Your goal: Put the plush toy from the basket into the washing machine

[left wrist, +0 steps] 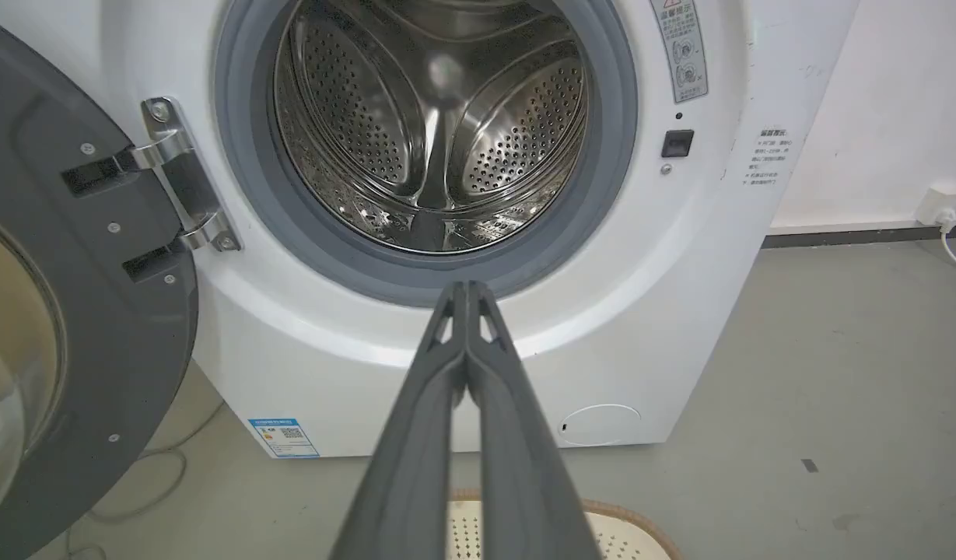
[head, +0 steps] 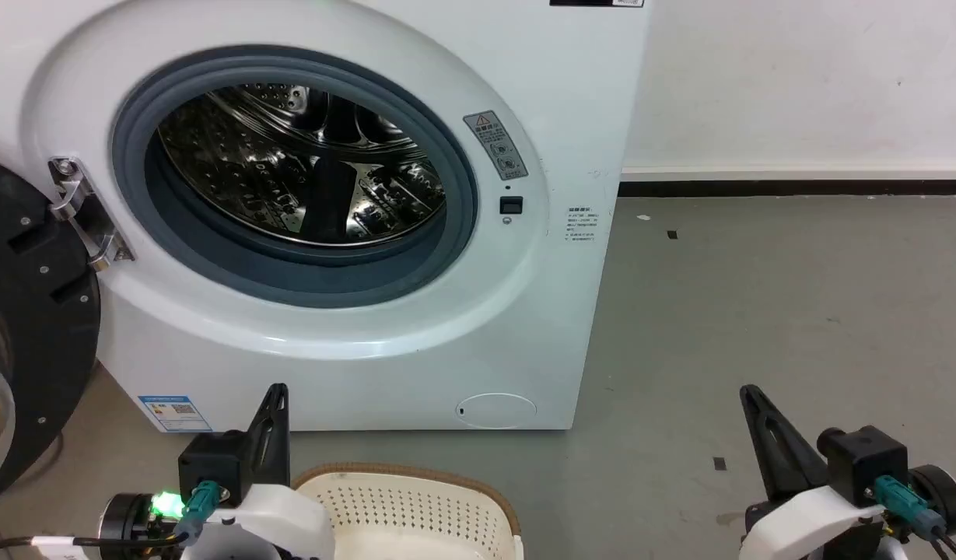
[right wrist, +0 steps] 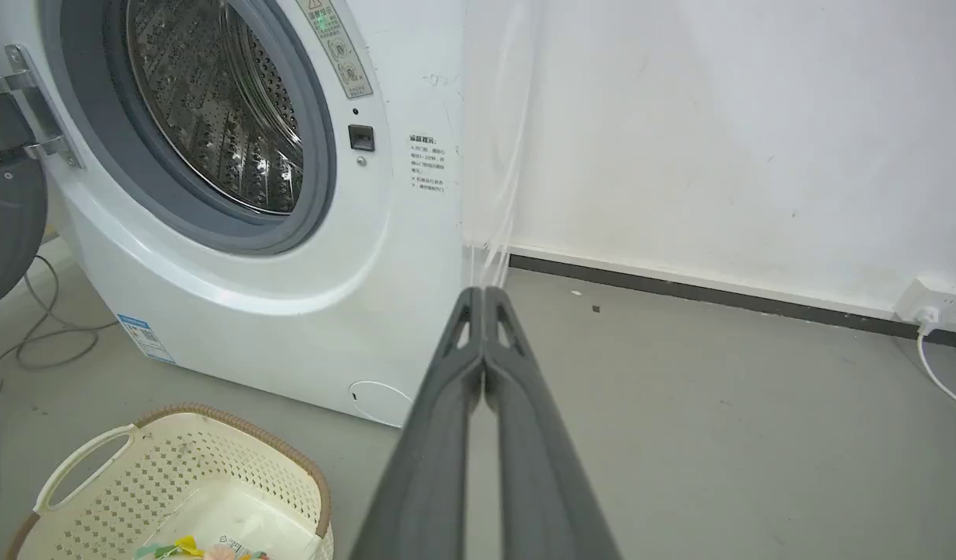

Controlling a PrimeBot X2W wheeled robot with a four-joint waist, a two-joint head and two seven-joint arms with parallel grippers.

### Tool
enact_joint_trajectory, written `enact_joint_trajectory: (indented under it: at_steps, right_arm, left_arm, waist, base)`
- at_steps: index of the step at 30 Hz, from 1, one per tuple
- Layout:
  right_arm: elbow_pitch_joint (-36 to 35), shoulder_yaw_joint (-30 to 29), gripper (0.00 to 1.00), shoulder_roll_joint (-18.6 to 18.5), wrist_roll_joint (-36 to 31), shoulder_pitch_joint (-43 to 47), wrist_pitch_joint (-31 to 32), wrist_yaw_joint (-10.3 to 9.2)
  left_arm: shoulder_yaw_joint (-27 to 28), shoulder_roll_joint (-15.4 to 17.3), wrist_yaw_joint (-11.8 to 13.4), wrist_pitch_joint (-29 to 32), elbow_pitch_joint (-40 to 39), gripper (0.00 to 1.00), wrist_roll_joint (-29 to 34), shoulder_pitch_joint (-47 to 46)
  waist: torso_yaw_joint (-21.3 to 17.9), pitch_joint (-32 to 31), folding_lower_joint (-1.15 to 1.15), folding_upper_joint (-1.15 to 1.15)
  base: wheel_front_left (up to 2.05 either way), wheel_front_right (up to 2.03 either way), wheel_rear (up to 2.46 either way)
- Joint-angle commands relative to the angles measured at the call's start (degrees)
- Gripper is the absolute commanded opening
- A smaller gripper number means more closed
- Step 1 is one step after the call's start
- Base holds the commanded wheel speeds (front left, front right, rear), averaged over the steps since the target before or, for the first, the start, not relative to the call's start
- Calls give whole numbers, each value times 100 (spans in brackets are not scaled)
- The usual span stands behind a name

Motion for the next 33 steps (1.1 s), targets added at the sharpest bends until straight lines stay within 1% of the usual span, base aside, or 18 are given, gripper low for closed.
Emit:
enact_joint_trajectory:
  at_steps: [1, 2, 18, 33]
  right_arm:
    - [15, -4, 0, -1, -43, -80, 8, -4]
    - [0, 0, 100, 0, 4, 1, 0, 0]
    - [-43, -79, 100, 0, 135, 19, -160, 0]
    - [-128, -140, 100, 0, 279, -13, -339, -1]
  left_arm:
    - [2, 0, -25, 2, -25, 0, 16, -33]
    - [-1, 0, 1, 0, 1, 100, 0, 0]
    - [-174, 0, 108, -160, 121, 100, -42, -24]
    - [-415, 0, 190, -340, 520, 100, -151, -148]
  waist:
    - [0, 0, 0, 0]
    - [0, 0, 0, 0]
    - [-16, 42, 0, 0]
    - [-108, 215, 0, 0]
  base:
    - [0, 0, 0]
    - [0, 0, 0]
    - [0, 0, 0]
    - [0, 0, 0]
